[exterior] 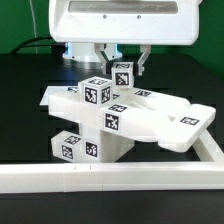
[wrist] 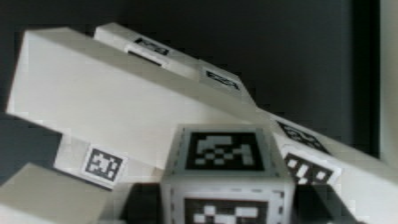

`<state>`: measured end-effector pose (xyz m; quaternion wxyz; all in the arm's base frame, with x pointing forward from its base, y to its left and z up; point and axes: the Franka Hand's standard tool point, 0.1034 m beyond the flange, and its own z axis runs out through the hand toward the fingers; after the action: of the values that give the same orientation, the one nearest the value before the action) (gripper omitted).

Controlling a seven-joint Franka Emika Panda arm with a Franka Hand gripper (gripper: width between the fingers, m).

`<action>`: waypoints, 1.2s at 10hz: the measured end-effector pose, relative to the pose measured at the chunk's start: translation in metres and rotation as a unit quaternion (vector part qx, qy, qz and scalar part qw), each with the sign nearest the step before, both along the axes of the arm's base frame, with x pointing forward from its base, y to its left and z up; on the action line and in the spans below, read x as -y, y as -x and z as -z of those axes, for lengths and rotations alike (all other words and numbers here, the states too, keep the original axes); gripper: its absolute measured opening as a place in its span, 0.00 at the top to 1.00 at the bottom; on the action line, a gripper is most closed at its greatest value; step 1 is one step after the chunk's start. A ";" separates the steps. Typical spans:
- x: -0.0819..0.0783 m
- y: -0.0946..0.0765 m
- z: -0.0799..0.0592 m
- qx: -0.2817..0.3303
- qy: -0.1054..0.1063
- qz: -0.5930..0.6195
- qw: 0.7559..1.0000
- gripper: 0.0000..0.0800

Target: Assemble chair

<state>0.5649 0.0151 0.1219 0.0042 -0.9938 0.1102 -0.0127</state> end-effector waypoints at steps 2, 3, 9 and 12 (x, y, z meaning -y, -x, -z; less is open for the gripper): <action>0.001 -0.002 0.000 0.008 0.002 0.000 1.000 0.64; 0.003 -0.003 0.000 0.012 0.004 0.000 1.000 0.64; 0.003 -0.004 0.000 0.013 0.004 0.001 1.000 0.64; 0.003 -0.004 0.000 0.013 0.003 0.016 1.000 0.64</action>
Offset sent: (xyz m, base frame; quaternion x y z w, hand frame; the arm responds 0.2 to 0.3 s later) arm -0.0001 -0.0063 -0.0007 -0.0106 0.0201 -0.0130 0.9997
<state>0.5684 0.0120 0.1222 0.0027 -0.9916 0.1265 -0.0263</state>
